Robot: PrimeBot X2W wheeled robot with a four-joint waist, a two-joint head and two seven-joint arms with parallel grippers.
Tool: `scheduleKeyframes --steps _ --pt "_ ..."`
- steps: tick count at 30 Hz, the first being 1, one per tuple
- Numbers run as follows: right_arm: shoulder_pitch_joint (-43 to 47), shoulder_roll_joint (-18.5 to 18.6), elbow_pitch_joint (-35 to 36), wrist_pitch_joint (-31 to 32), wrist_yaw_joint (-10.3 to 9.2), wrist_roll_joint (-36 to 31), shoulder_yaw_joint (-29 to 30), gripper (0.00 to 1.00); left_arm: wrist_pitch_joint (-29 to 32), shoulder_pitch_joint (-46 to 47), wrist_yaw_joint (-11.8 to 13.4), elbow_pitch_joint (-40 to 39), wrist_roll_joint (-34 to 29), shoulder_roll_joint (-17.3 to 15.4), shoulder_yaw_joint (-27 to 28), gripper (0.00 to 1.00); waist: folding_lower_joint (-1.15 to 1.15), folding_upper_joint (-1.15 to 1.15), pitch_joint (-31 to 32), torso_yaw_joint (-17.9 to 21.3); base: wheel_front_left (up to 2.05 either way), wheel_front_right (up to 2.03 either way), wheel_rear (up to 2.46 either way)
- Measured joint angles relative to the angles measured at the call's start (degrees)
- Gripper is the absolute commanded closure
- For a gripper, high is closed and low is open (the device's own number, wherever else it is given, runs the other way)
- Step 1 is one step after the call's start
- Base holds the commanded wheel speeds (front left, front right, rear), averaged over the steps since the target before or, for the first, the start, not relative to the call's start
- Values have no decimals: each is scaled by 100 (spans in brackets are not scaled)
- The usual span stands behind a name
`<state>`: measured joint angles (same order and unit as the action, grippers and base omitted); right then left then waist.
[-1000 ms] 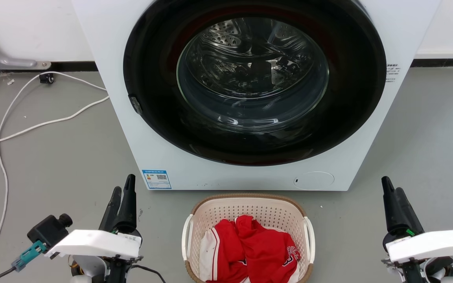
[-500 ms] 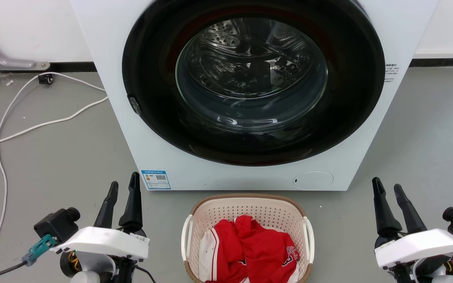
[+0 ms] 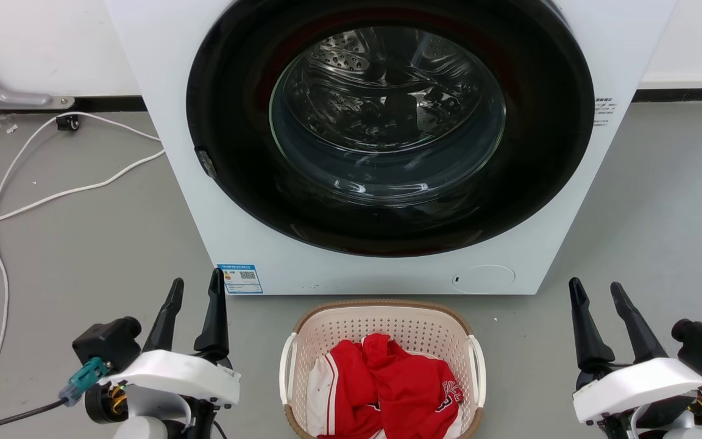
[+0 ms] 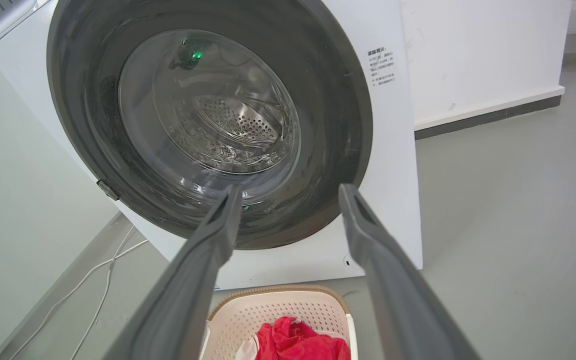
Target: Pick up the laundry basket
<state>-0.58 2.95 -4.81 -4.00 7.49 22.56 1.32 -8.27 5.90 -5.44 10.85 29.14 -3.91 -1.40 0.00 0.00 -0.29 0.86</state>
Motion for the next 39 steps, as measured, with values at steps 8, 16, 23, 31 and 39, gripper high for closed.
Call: scheduleKeyframes --steps 8,16,23,31,39 --pt "68 0 118 8 0 -533 10 0 -113 31 43 130 -514 -44 -112 0 0 0 6 -7 0 0 0" --pt "109 -1 191 25 0 -1058 13 0 -219 75 92 260 -959 -83 -204 0 0 0 2 -14 0 0 0" --pt "136 -1 244 16 0 -1424 11 0 -311 116 101 316 -1311 -103 -292 0 0 0 8 -13 0 0 0" --pt "187 -1 277 -18 1 -1766 11 0 -407 144 153 369 -1690 -142 -360 0 0 0 12 8 0 0 0" --pt "225 -1 311 -69 1 -2091 8 0 -504 151 211 455 -2001 -149 -402 0 0 0 24 6 0 0 0"
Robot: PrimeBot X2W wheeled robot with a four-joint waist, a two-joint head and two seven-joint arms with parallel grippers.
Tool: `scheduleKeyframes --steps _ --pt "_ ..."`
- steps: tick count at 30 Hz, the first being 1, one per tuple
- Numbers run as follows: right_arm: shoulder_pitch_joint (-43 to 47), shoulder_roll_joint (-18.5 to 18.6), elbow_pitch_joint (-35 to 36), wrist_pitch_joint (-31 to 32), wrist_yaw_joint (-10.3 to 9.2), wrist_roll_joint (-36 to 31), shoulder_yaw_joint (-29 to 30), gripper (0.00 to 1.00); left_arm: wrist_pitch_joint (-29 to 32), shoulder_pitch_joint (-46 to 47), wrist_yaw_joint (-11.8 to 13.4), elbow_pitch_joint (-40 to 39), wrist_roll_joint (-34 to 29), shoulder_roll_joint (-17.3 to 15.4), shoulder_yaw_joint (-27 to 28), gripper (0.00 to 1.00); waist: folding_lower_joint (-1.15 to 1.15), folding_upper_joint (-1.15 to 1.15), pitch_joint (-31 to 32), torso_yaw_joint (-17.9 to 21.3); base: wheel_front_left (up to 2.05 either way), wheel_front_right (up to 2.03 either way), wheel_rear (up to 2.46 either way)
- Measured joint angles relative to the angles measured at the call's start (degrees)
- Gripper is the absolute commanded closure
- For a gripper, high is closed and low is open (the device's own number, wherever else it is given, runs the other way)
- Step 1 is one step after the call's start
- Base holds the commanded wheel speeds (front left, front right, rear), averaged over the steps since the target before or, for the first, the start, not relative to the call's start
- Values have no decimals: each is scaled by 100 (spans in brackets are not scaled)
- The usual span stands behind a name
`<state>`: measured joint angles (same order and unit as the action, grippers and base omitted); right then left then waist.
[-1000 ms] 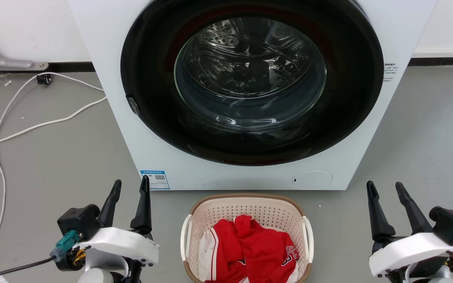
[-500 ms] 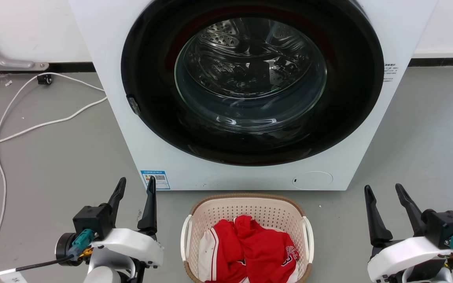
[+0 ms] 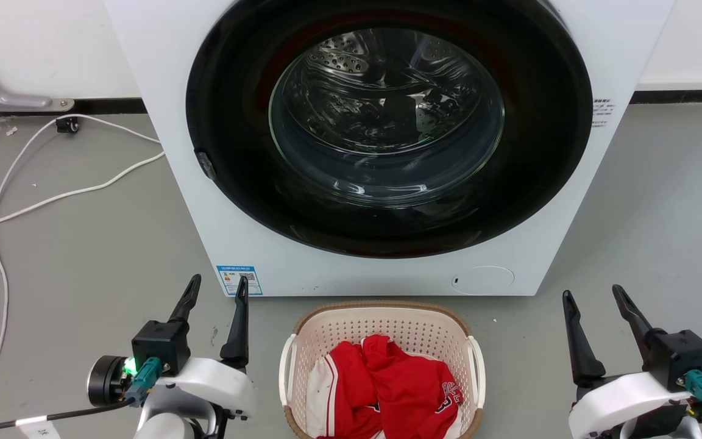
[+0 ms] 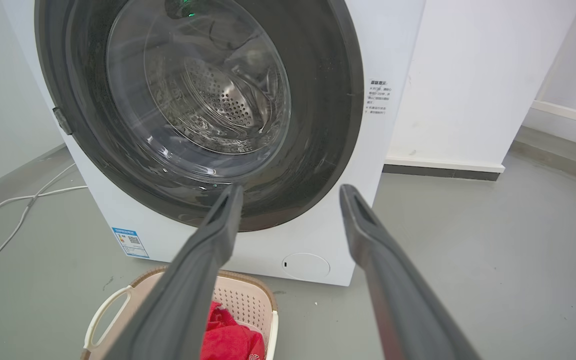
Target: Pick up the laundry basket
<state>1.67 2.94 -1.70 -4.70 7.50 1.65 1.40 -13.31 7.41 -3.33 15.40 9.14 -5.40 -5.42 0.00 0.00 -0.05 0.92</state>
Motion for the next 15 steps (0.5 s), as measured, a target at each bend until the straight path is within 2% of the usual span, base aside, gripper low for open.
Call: scheduleKeyframes --steps 15 --pt "16 0 15 -161 0 -439 3 0 -151 14 55 63 -426 16 -10 0 0 0 -2 -13 0 0 0"
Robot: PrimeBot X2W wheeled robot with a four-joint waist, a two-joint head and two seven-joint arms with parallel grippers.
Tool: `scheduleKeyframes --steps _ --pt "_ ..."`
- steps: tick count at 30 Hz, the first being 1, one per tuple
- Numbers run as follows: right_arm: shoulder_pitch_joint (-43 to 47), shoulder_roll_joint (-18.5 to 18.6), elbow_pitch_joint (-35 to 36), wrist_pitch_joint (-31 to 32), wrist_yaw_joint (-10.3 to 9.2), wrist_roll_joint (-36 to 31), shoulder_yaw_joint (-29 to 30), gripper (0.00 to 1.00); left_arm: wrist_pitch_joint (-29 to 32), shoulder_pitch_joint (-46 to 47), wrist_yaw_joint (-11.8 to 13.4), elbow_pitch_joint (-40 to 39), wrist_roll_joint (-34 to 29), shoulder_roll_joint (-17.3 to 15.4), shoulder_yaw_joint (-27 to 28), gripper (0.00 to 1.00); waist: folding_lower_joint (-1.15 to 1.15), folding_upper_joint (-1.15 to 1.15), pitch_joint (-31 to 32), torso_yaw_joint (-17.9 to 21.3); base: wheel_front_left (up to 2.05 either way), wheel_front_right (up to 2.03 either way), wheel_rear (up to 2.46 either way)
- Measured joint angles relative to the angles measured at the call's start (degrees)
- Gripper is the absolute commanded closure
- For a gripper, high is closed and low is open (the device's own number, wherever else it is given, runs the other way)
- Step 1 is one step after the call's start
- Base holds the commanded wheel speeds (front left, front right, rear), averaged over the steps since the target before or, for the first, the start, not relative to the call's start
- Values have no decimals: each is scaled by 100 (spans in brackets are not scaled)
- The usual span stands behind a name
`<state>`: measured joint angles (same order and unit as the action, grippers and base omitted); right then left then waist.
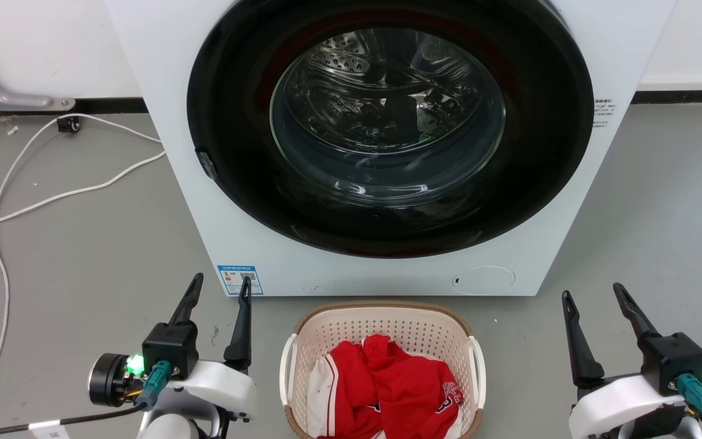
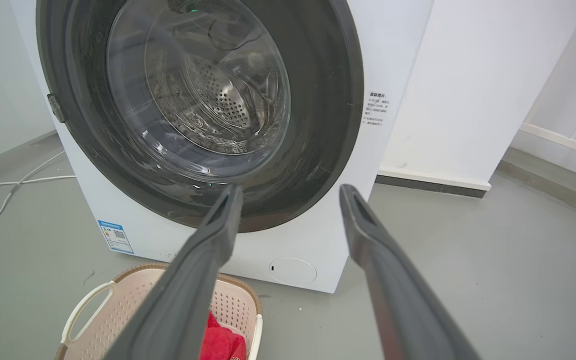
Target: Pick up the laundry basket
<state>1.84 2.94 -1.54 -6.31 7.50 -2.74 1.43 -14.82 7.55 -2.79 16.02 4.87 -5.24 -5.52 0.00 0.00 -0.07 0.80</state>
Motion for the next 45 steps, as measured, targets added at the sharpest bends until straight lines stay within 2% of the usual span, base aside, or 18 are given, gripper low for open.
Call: scheduleKeyframes --steps 23,28,35,45 --pt "-5 1 -110 -30 0 47 11 0 -25 -50 -20 16 -24 53 -8 0 0 0 -6 -27 0 0 0" --pt "-42 0 -290 -4 0 282 8 0 -25 4 -23 80 -23 57 3 0 0 0 -38 -18 0 0 0" --pt "-440 0 -854 -20 0 369 15 0 -26 446 -63 522 8 70 -2 0 0 0 -314 22 0 0 0" --pt "-1563 0 -2259 -127 0 531 -182 0 12 1513 -162 1946 123 -18 -14 0 0 0 -1028 124 0 0 0"
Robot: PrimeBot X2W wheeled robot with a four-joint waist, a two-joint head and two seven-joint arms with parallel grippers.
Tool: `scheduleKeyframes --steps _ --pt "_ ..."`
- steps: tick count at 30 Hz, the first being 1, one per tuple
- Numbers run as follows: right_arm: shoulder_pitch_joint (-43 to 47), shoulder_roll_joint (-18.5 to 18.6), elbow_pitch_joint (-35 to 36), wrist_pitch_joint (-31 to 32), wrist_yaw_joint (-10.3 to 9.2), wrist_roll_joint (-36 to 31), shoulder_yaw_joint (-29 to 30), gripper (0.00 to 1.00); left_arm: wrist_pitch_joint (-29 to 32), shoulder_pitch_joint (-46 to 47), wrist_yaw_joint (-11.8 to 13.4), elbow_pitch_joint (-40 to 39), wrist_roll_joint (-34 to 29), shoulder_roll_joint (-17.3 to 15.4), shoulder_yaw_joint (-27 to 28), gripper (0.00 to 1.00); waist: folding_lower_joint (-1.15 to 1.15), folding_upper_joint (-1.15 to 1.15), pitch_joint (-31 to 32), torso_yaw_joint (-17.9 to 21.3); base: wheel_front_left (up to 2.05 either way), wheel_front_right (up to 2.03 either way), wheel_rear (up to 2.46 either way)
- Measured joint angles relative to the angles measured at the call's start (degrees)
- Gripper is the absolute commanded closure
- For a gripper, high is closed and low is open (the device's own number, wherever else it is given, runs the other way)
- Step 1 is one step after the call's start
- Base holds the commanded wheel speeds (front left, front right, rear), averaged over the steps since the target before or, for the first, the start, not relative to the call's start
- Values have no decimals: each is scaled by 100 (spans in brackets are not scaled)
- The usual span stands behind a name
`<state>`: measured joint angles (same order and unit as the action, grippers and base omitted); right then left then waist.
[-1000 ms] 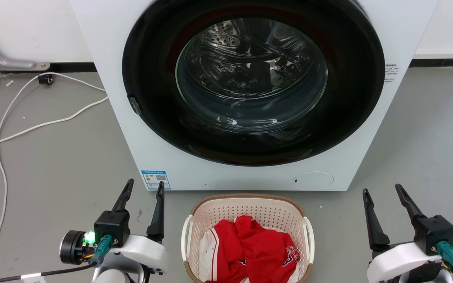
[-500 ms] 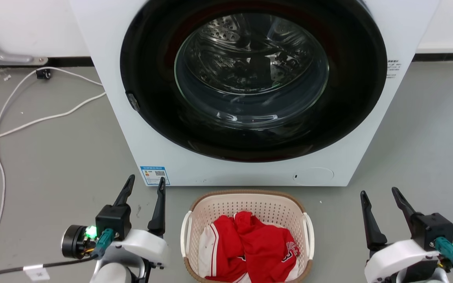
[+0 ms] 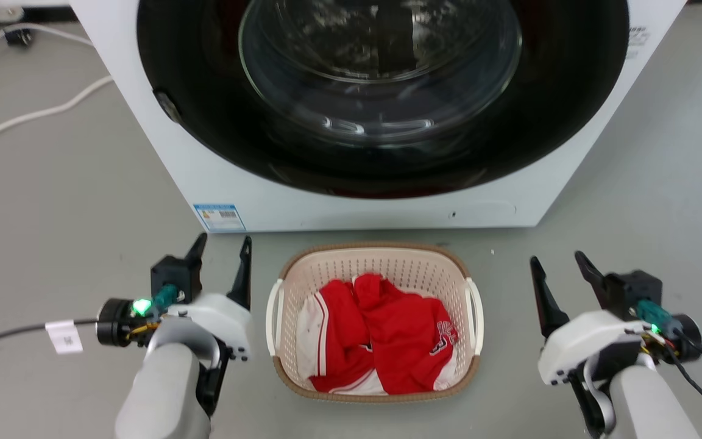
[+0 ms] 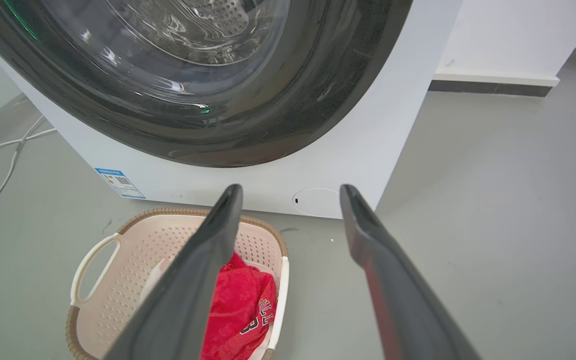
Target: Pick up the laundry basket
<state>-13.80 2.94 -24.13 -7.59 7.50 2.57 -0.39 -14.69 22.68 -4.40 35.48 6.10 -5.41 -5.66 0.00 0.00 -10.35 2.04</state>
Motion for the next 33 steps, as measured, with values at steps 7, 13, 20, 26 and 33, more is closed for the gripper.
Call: scheduleKeyframes --steps 7,13,20,26,33 --pt "-915 -2 -1144 -90 0 244 -236 0 91 923 -125 1051 159 -83 -15 0 1 0 -686 63 0 0 0" --pt "-1684 -3 -2156 -154 0 560 -494 0 146 1543 -215 1906 320 -181 -34 0 1 0 -1292 129 0 0 0" --pt "-2481 -3 -3194 -180 0 955 -931 0 259 2201 -282 2715 505 -263 -136 0 1 0 -1935 203 0 0 0" --pt "-3010 -3 -3780 -174 1 1333 -1366 0 428 2597 -300 3160 715 -285 -323 0 1 0 -2407 244 0 0 0" --pt "-3509 -3 -4194 -182 0 1684 -1780 0 706 2994 -302 3342 1057 -326 -660 0 1 0 -2868 286 0 0 0"
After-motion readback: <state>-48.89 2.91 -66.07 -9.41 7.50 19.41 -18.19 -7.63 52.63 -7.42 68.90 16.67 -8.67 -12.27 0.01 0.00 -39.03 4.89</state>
